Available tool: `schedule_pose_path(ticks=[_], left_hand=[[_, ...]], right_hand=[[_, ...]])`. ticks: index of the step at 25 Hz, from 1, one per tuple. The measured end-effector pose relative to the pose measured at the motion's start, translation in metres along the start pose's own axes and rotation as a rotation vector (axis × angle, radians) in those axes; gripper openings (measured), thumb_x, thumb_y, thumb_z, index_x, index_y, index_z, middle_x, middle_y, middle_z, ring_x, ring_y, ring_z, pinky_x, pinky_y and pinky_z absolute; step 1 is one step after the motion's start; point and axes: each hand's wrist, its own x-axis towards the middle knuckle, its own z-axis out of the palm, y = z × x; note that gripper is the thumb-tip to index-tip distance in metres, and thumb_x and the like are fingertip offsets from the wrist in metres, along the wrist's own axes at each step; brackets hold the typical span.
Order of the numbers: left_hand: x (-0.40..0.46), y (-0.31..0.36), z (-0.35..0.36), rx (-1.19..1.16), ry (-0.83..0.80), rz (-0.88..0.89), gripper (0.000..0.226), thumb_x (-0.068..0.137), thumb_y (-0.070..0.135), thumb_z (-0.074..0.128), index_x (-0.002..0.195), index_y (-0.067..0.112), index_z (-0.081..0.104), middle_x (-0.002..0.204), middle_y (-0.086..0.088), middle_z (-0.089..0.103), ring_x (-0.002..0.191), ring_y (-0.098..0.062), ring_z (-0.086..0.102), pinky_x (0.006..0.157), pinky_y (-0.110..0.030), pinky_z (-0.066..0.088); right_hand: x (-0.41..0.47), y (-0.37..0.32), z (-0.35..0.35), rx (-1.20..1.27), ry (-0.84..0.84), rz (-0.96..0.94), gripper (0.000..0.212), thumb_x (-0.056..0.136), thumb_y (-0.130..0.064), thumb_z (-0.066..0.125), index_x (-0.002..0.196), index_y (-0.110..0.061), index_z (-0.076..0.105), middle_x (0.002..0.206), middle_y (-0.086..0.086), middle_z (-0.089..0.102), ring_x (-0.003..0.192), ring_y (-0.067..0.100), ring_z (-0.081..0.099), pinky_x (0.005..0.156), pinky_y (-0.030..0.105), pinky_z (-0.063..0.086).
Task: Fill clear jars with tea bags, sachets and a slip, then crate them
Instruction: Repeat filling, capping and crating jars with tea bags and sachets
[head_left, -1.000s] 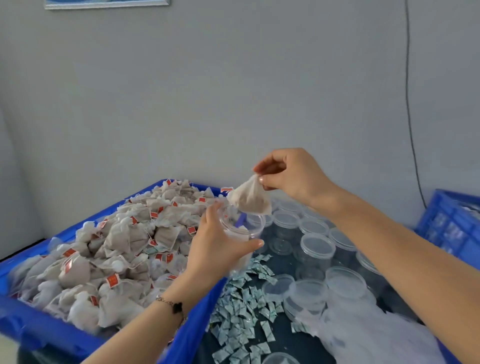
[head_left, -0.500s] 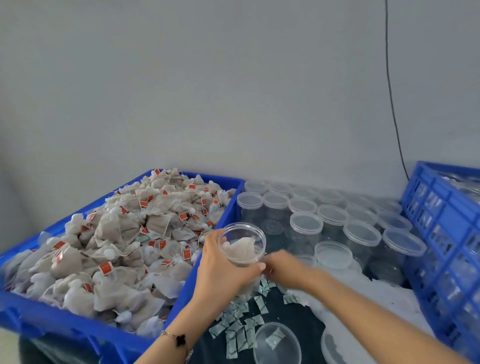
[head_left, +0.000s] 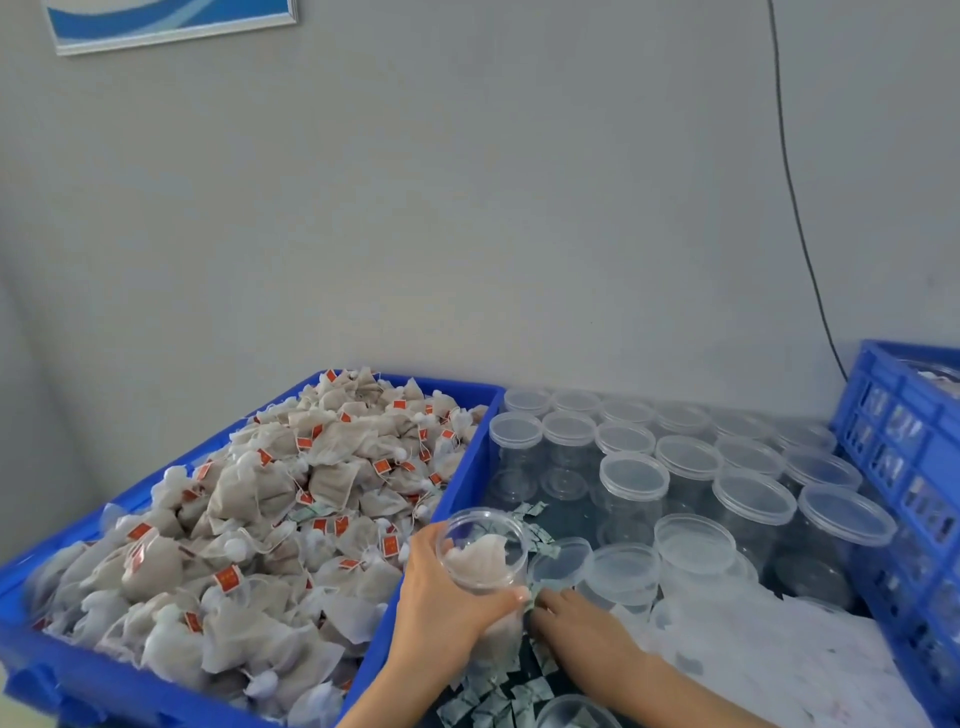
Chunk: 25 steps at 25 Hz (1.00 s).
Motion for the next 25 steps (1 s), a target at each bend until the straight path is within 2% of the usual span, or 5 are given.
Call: schedule_pose_path(ticks=[8,12,15,19,25], left_hand=[[-0.001,-0.006,0.003,0.043,0.012,0.014,0.078,0.049,0.043,0.088,0.099,0.054,0.029,0.107,0.029,0.039,0.099,0.002,0.045,0.069,-0.009,0.032],[0.001,-0.006,0.004,0.051,0.009,0.010,0.089,0.046,0.045,0.085,0.111,0.049,0.025,0.120,0.019,0.041,0.106,-0.001,0.044,0.078,-0.018,0.035],[0.003,-0.001,0.003,0.072,0.036,0.032,0.095,0.041,0.050,0.080,0.121,0.044,0.026,0.124,0.015,0.043,0.108,-0.004,0.046,0.075,-0.016,0.036],[0.006,0.002,-0.002,0.141,0.041,0.097,0.102,0.052,0.049,0.077,0.139,0.027,0.028,0.131,0.009,0.045,0.114,-0.009,0.048,0.089,-0.026,0.042],[-0.013,0.014,0.012,0.216,-0.074,0.195,0.095,0.047,0.059,0.073,0.128,0.040,0.029,0.120,0.028,0.039,0.101,0.016,0.046,0.075,-0.010,0.038]], right_hand=[[0.007,-0.007,-0.145,0.703,0.557,0.189,0.016,0.093,-0.023,0.057,0.080,-0.032,0.052,0.075,-0.010,0.066,0.069,0.000,0.061,0.065,0.020,0.050],[0.005,-0.032,-0.153,0.693,0.239,0.137,0.008,0.092,-0.025,0.058,0.093,-0.027,0.066,0.079,-0.013,0.066,0.072,-0.001,0.060,0.065,0.012,0.045],[0.001,-0.036,-0.149,0.627,0.312,0.105,0.023,0.095,-0.030,0.053,0.113,-0.023,0.064,0.103,-0.011,0.066,0.084,-0.002,0.056,0.075,0.012,0.044],[-0.010,-0.044,-0.143,0.179,0.142,-0.228,0.077,0.083,-0.074,0.012,0.134,-0.029,0.046,0.125,-0.007,0.058,0.116,0.009,0.047,0.099,0.034,0.035],[-0.033,-0.032,-0.153,0.229,0.086,-0.202,0.062,0.086,-0.071,0.011,0.081,-0.025,0.051,0.085,-0.004,0.058,0.089,0.014,0.049,0.090,0.037,0.039]])
